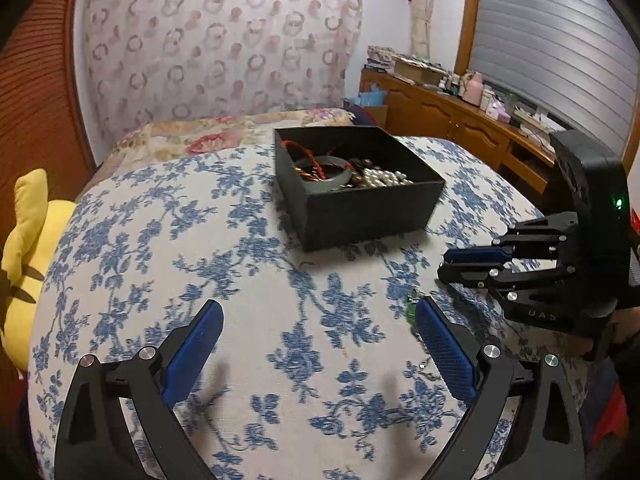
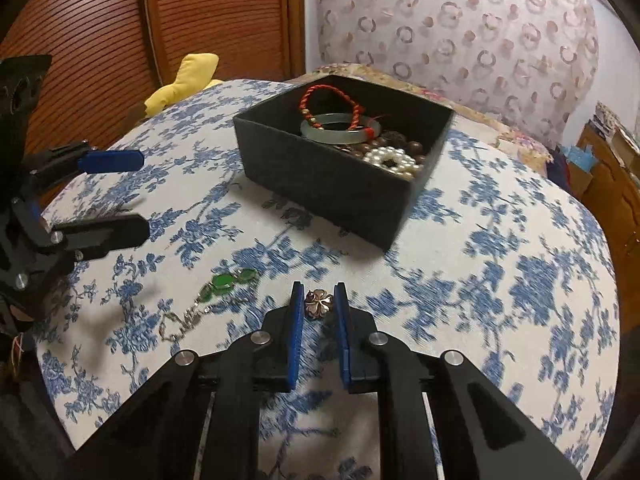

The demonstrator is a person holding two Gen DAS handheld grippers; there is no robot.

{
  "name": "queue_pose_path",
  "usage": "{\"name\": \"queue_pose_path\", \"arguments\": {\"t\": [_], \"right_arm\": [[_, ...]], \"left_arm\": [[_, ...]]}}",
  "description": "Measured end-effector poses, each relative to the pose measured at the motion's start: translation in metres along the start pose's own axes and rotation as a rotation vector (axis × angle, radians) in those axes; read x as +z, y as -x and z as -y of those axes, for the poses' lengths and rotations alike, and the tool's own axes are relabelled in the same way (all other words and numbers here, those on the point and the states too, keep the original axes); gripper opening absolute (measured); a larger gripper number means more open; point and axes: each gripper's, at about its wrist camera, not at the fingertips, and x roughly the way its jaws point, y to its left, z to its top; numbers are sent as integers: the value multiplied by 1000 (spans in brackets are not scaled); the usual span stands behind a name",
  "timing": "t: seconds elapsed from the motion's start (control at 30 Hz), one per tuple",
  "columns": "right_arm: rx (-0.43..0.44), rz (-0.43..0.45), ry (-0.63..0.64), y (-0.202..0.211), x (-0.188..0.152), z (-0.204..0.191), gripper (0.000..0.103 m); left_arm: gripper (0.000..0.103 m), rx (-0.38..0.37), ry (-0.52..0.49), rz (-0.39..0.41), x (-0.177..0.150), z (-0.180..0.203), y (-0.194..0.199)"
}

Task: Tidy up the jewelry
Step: 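Grasp the green-stone pendant with the left tool while the right tool grasps the gold flower charm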

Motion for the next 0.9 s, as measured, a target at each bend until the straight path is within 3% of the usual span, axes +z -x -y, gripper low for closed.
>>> {"name": "queue_pose_path", "arguments": {"t": [0.2, 0.43, 0.53, 0.87, 0.9], "right_arm": [[7, 39, -32, 19, -10, 10, 17], [5, 62, -67, 30, -15, 22, 17], [4, 68, -75, 32, -16, 24, 17], [14, 70, -71, 32, -18, 19, 17], [14, 70, -70, 32, -18, 18, 17]], "left_arm": [[91, -44, -40, -29, 1, 20, -9], [43, -98, -81, -93, 2, 37, -28], [29, -110, -92, -114, 2, 42, -35], [26, -72, -133, -129, 7, 51, -45], [18, -66, -140, -127, 7, 52, -45]]}}
